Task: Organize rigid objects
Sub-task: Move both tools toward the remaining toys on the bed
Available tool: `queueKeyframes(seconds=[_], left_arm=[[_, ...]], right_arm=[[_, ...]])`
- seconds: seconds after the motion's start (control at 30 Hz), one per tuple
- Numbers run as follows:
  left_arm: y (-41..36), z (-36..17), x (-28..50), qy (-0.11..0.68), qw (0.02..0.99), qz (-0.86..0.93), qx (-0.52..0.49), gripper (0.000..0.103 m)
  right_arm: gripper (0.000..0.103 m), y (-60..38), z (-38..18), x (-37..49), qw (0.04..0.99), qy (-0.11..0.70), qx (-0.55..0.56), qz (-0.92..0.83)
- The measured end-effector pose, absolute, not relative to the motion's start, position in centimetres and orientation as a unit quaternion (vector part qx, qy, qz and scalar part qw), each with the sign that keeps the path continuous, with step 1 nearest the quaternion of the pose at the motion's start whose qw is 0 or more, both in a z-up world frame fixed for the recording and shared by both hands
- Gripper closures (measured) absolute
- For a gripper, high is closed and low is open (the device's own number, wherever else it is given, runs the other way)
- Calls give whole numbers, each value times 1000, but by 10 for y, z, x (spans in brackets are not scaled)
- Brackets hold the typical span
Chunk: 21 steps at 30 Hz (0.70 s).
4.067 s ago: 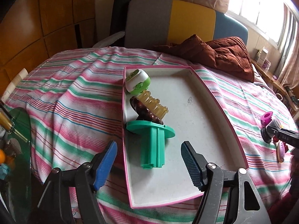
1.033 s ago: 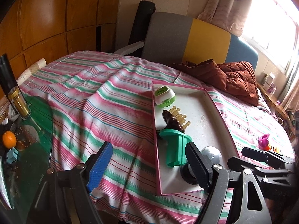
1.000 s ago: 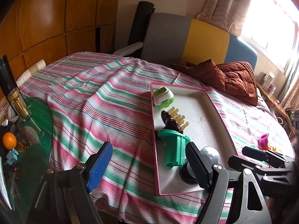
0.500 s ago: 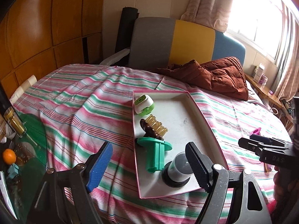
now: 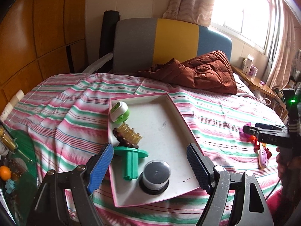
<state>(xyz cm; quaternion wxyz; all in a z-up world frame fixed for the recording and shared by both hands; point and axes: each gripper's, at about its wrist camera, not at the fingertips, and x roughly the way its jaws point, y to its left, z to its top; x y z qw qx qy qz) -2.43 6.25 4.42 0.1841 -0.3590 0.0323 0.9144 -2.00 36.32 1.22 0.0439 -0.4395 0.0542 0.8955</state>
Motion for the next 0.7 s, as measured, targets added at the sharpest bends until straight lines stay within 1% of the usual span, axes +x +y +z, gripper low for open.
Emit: queueKeyframes(seconds=[0.3,0.43,0.57,0.7], left_arm=[[111,46,-21,70,224,904,-357,22],[136,43,-19,90,238,897,-361,22],[161,36,-20,100,255,887,-370,22],[183,23,-22,108,269,875,-388,22]], right_arm=[[31,449,6,-21,154,74,-413,894],[31,479,-11,-12,185,120,-413,884],[31,493,-7,-8,190,156,-400,883],[31,501,-9,-9,195,174,-406,876]])
